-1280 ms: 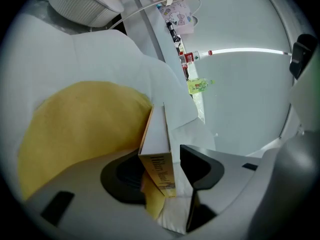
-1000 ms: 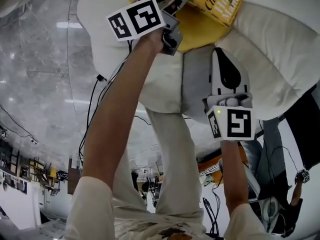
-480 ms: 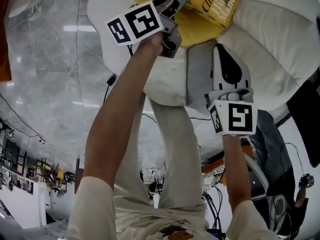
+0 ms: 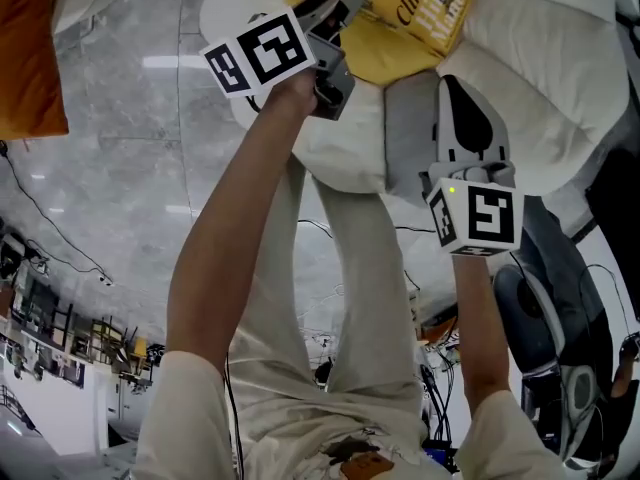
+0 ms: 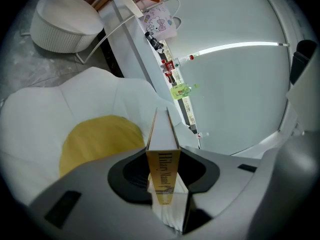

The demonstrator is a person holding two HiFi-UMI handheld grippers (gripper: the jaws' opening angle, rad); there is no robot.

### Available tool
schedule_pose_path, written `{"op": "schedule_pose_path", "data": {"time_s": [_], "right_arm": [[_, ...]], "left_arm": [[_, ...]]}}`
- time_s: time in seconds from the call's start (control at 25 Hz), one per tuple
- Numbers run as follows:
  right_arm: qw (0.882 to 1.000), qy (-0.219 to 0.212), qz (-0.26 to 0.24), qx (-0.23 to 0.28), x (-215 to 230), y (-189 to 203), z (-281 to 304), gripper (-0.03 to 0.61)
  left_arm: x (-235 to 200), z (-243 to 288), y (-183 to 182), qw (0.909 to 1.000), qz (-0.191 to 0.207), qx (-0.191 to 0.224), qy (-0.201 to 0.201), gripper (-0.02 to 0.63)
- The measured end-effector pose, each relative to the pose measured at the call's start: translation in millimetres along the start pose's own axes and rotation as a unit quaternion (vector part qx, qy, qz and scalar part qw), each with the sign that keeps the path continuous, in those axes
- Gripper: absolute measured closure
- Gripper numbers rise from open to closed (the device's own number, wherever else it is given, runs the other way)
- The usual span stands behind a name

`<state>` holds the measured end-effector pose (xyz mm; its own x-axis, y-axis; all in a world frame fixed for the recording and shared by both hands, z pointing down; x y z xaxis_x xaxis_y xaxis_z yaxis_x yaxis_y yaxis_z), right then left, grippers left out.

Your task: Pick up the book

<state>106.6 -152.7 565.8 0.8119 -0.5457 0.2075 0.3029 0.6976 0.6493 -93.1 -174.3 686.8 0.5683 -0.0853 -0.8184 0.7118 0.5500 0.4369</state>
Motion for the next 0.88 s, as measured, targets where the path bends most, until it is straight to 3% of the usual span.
{"op": "schedule_pose_path", "data": {"time_s": [0.48,0.68,0.88], "right_arm": [[1.0,-0.003,0.004,0.031,-30.9,-42.3,-14.1,0.554],[0.999,0.005,0.01,0.042,-17.0,-102.0,-56.8,0.555],[0.999,0.022,0.012,0.042,-44.4,-153.5,-60.6,0.555]], "left_arm": [[29.7,-44.1,-51.2,0.9998,0.019,-0.005,0.009,0.466],[94.5,-45.1,-86.5,0.9998,0.011,-0.005,0.016,0.466],[104.4,-68.9,-136.0,0.9999,-0.004,-0.007,0.014,0.466]]}}
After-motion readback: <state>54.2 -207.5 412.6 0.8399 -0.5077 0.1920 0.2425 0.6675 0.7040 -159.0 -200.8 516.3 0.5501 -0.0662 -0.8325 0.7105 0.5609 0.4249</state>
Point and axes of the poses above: the fingertips, and each gripper's own axes: z forward along the fingers, x to its right, y out of its underside, the point moved 7 cm from there along -z, backward along the fingers, and after that the axes turned 14 degrees about z, right-handed, at the moved point
